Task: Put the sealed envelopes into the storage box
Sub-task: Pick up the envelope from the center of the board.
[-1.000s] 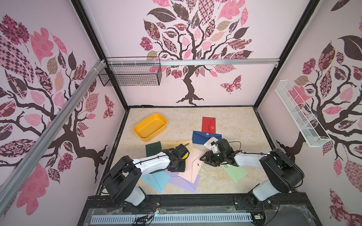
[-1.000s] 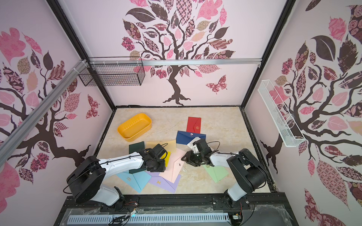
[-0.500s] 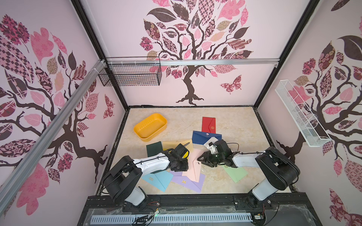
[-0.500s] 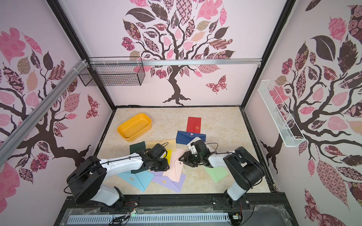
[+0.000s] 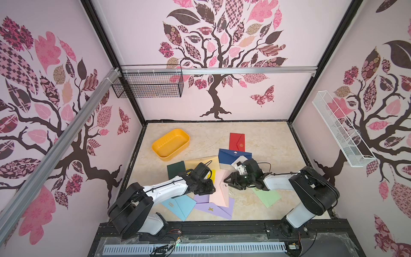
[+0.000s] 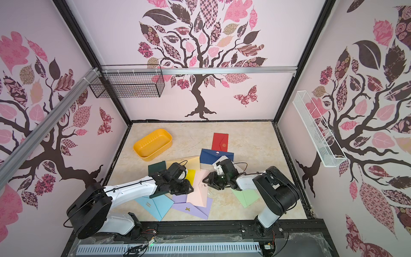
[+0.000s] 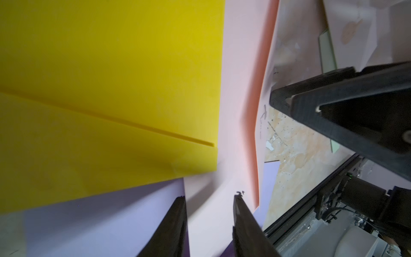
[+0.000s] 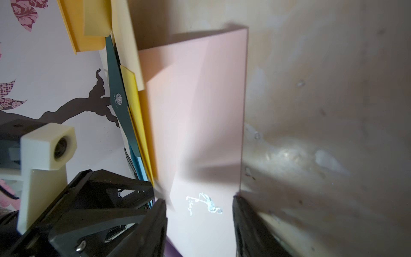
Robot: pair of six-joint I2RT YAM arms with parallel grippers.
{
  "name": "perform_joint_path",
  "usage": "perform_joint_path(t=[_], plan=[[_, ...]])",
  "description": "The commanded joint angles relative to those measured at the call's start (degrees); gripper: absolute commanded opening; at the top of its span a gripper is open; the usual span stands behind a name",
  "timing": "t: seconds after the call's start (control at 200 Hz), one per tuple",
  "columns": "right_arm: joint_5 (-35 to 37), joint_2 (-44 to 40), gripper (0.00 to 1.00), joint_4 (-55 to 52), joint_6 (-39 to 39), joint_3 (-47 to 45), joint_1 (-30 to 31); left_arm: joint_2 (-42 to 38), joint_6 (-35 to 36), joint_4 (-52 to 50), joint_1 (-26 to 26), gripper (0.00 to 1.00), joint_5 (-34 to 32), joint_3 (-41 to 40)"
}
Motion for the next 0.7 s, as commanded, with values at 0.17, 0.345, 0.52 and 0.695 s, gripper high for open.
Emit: perform_joint_path(t=[0.17, 0.345, 0.52, 0.695], plan=[[1.85, 2.05, 0.53, -5.43, -0.31, -0.50, 0.60, -0.79, -1.46, 7.29, 0.29, 0.38, 3.27, -0.21], [1.95, 0.77, 0.53, -6.84, -0.79, 0.06, 0.62, -0.68, -0.98, 6.04, 0.29, 0.31, 2.90, 0.22], [2.37, -1.73, 0.53, -9.41, -2.05, 1.33, 0.61, -0.27, -0.51, 5.24, 0.27, 0.09, 3.07, 1.26], [3.23, -4.75, 0.53, -13.25, -4.15, 2.66, 0.36, -0.04, 0.16, 3.99, 0.32, 0.00, 3.19, 2.56]])
